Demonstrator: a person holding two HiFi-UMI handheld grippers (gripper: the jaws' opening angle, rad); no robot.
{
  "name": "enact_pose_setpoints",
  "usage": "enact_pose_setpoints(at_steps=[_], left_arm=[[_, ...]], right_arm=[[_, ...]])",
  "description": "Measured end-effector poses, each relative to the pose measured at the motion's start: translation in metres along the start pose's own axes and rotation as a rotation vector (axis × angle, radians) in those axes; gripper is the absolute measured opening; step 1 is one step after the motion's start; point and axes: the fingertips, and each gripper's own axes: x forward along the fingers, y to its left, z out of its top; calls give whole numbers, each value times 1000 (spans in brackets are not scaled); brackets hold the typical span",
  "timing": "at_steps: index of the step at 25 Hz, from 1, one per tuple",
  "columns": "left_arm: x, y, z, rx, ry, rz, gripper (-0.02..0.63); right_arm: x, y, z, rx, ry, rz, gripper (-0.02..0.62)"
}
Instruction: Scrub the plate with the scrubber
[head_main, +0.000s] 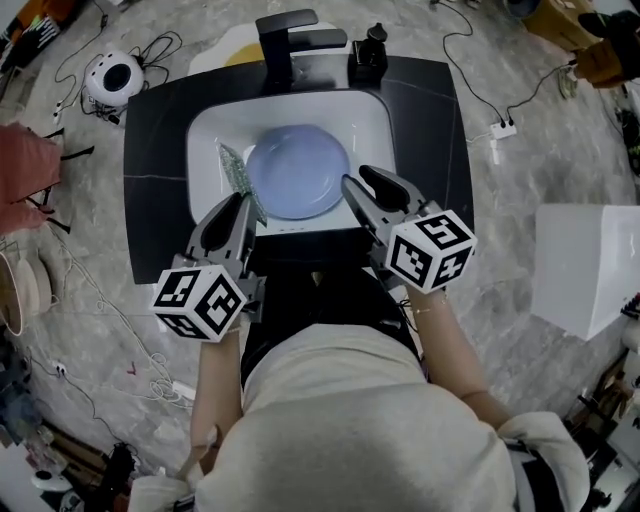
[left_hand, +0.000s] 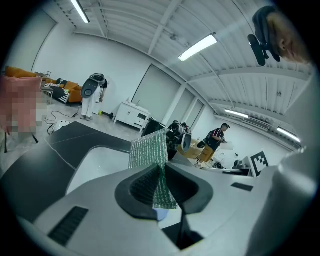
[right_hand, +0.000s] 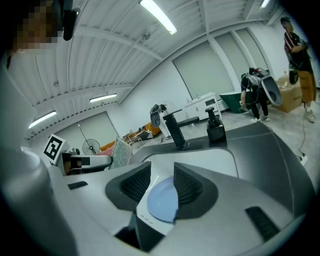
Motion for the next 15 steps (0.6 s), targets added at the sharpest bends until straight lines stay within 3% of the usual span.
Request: enact_pose_setpoints(at_steps=[7, 15], left_arm=[[26, -2, -3, 6, 60, -43, 63], [51, 10, -19, 59, 200, -125, 63]], right_arm=[[16, -16, -11, 30, 53, -33, 120], [33, -41, -13, 86, 50, -177, 104]])
